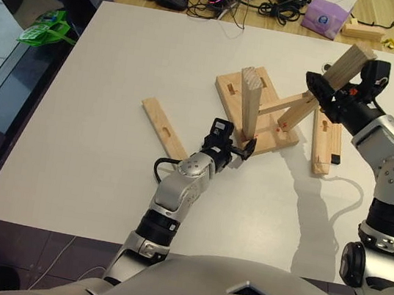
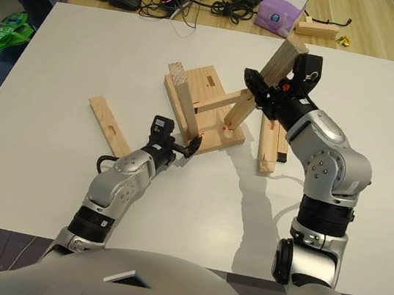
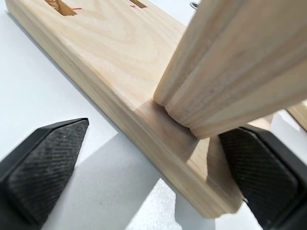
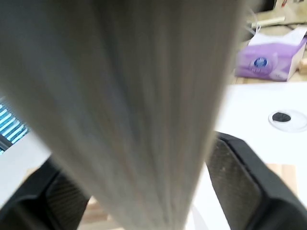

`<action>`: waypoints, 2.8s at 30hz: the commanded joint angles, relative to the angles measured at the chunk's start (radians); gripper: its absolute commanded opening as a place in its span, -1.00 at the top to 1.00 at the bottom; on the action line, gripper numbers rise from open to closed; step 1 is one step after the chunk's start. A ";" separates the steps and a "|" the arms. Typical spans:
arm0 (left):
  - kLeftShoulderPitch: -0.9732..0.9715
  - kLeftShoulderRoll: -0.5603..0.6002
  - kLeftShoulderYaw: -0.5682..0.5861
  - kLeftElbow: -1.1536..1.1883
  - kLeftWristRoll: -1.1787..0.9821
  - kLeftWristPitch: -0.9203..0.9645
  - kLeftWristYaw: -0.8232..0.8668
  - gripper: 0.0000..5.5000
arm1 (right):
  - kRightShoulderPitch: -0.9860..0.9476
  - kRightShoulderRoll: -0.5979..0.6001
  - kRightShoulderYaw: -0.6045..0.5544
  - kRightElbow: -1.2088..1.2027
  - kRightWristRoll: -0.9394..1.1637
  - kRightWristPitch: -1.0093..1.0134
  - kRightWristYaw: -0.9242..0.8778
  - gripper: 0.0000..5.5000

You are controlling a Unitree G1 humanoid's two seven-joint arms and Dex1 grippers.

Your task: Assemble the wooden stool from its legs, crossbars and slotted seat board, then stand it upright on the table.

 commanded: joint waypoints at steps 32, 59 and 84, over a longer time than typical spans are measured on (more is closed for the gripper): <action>0.050 0.067 -0.040 -0.088 0.110 0.142 -0.025 -0.80 | 0.123 -0.217 0.398 -0.083 -0.268 -0.143 0.318 1.00; 0.130 0.073 -0.040 -0.289 0.020 -0.098 -0.190 -0.95 | 0.092 -0.127 0.076 -0.264 -0.124 -0.234 0.275 1.00; -0.766 -0.397 -0.090 0.934 0.176 -0.369 -0.060 -0.95 | -0.280 -0.199 -0.346 -0.063 0.432 -0.076 0.128 1.00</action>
